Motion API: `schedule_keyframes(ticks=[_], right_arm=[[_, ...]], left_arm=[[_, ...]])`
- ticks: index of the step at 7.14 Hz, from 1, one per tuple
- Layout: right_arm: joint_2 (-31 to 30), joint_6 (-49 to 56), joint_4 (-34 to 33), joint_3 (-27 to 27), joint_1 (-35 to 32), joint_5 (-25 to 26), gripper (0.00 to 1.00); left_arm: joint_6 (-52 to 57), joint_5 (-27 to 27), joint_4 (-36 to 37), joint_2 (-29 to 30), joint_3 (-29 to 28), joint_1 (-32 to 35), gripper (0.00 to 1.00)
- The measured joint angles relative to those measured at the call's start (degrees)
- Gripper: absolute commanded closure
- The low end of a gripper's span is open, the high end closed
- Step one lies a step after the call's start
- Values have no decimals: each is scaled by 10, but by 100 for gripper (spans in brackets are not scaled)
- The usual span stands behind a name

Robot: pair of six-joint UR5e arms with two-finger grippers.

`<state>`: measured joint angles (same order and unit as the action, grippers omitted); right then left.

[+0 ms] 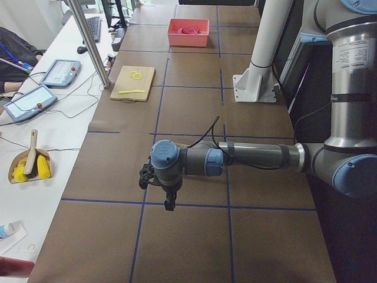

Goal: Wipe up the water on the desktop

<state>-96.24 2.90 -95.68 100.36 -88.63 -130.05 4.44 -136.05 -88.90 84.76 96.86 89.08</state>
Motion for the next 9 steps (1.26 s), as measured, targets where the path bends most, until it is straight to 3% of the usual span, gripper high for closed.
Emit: schedule_keyframes(ticks=[9], right_arm=[[16, -3, 0, -6, 1, 3, 0]], left_arm=[[-2, 20, 1, 1, -8, 0, 0]])
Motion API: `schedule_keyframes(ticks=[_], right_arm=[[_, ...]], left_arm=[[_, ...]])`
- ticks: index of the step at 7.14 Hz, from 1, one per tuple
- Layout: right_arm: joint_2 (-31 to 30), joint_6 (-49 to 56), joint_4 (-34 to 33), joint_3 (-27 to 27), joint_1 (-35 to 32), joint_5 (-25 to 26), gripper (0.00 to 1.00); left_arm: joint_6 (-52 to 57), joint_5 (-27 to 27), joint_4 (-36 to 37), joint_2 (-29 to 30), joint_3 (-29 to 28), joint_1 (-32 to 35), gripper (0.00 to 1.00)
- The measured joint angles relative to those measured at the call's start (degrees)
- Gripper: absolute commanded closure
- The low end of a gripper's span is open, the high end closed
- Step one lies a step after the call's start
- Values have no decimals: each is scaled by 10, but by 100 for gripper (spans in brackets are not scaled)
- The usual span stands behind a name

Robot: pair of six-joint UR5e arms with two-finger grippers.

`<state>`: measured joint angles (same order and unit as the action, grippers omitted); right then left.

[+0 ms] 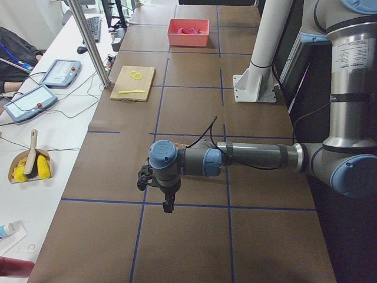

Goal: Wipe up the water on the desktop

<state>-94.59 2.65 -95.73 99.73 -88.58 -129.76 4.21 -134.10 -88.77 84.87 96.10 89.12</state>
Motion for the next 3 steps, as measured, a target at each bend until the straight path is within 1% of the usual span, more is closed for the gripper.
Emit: schedule_keyframes(ticks=[3], right_arm=[[-4, 0, 0, -1, 0, 1, 0]], left_arm=[[1, 0, 0, -4, 0, 0, 0]])
